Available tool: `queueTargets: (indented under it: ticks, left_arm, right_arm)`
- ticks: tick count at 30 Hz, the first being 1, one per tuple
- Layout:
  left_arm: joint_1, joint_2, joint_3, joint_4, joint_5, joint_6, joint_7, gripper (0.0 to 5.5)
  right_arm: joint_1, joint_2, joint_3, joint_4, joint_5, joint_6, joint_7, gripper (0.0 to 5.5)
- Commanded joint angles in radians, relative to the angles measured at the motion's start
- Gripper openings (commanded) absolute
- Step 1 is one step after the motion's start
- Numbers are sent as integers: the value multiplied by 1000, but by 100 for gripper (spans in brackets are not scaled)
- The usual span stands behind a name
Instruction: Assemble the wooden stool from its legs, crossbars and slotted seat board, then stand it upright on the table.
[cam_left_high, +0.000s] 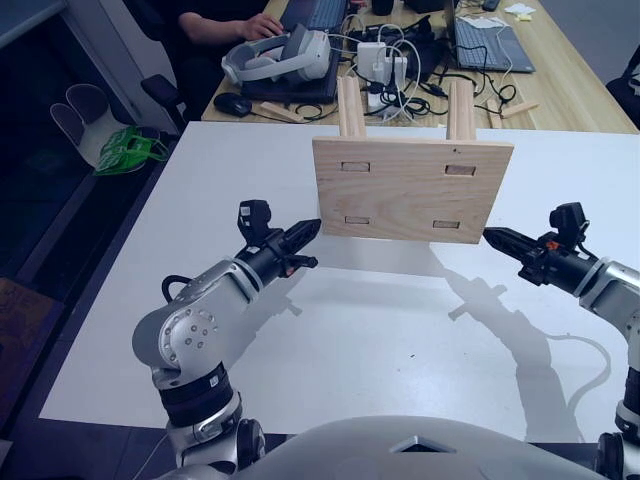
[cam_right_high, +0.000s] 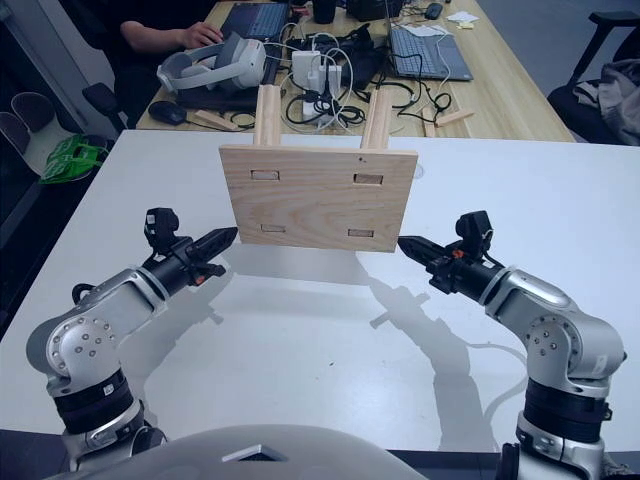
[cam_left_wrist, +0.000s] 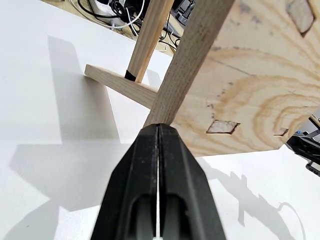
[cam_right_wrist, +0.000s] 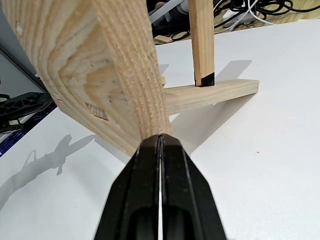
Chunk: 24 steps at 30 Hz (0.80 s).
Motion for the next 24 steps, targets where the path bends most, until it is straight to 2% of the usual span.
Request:
queueTargets:
  ticks: [1,15,24]
  left_arm:
    - [-79,-79,-68,-26,-180,39,-58,4]
    - [-139,-112,16,0,-309,38,27,4]
    - [-167,-109,28,14,-410,9,88,4]
  right_arm:
    - [-83,57,53,-78,150,22,37,0]
    - [-147,81,19,-88,245,59,-42,0]
    - [-167,85,7,-88,296,70,-84,0]
